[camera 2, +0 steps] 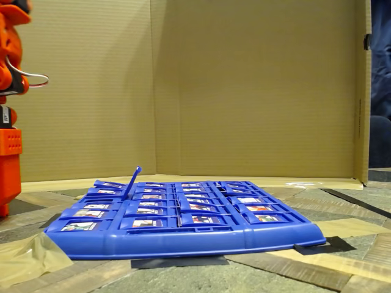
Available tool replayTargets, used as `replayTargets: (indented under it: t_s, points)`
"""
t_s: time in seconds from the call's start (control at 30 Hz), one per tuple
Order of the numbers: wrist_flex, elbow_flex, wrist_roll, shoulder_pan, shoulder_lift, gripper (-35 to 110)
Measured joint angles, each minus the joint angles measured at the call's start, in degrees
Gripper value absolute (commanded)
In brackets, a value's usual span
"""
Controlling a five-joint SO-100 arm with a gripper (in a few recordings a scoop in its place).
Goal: Flip A5.
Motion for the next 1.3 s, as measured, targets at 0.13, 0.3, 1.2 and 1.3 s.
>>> replayTargets:
  t_s: [0.13,0.3,1.2,1.3]
  points:
    - [-10.7,0.0,0.2,0.0,0.0,0]
    - [-13.4,0.0,0.2,0.0,0.0,0]
    - [-13.7,0.0,0.2,0.0,0.0,0]
    - [-13.7,0.0,0.2,0.0,0.0,0]
